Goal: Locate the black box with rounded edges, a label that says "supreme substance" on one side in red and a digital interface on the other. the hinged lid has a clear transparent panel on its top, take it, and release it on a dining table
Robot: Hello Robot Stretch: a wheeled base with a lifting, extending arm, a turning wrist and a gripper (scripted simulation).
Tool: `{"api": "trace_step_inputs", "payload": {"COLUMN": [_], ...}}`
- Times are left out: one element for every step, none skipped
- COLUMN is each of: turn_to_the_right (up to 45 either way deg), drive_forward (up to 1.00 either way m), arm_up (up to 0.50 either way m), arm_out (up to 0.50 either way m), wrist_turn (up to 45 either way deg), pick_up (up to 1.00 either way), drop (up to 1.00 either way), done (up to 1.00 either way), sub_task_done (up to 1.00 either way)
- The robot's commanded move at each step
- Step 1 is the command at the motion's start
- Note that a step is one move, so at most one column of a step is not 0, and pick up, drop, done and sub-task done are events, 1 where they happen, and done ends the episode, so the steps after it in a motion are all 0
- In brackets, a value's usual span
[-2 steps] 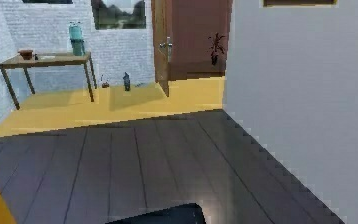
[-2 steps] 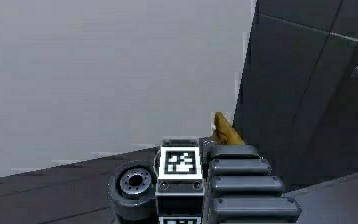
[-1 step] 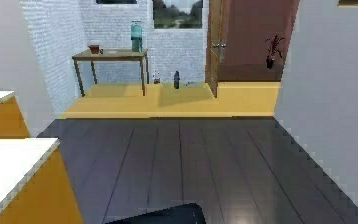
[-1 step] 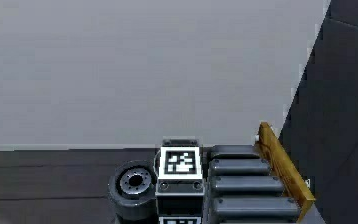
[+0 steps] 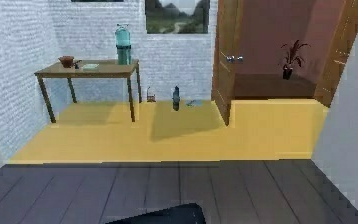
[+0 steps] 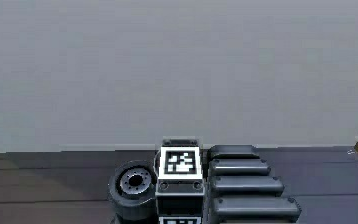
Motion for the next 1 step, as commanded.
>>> {"api": "trace_step_inputs", "payload": {"turn_to_the_right": [-9.0], "drive_forward": [0.0], "arm_up": [0.0], "arm_out": [0.0], "wrist_turn": [0.0], "pick_up": [0.0], "drop": [0.0], "done": [0.0], "sub_task_done": [0.0]}}
